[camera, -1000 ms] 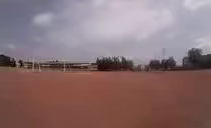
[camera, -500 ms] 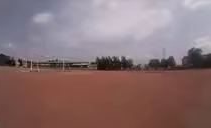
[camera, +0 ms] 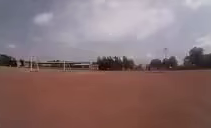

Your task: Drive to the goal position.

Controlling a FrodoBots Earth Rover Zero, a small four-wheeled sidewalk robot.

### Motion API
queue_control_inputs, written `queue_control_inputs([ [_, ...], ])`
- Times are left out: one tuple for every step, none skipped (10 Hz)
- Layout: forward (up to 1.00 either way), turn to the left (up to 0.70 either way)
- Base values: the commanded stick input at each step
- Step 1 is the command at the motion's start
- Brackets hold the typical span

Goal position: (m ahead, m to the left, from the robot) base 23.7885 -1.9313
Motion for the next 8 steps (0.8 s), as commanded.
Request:
queue_control_inputs([
  [0.70, 0.00],
  [0.70, 0.00],
  [0.70, 0.00],
  [0.70, 0.00],
  [0.70, 0.00],
  [0.70, 0.00],
  [0.70, -0.35],
  [0.70, -0.35],
])
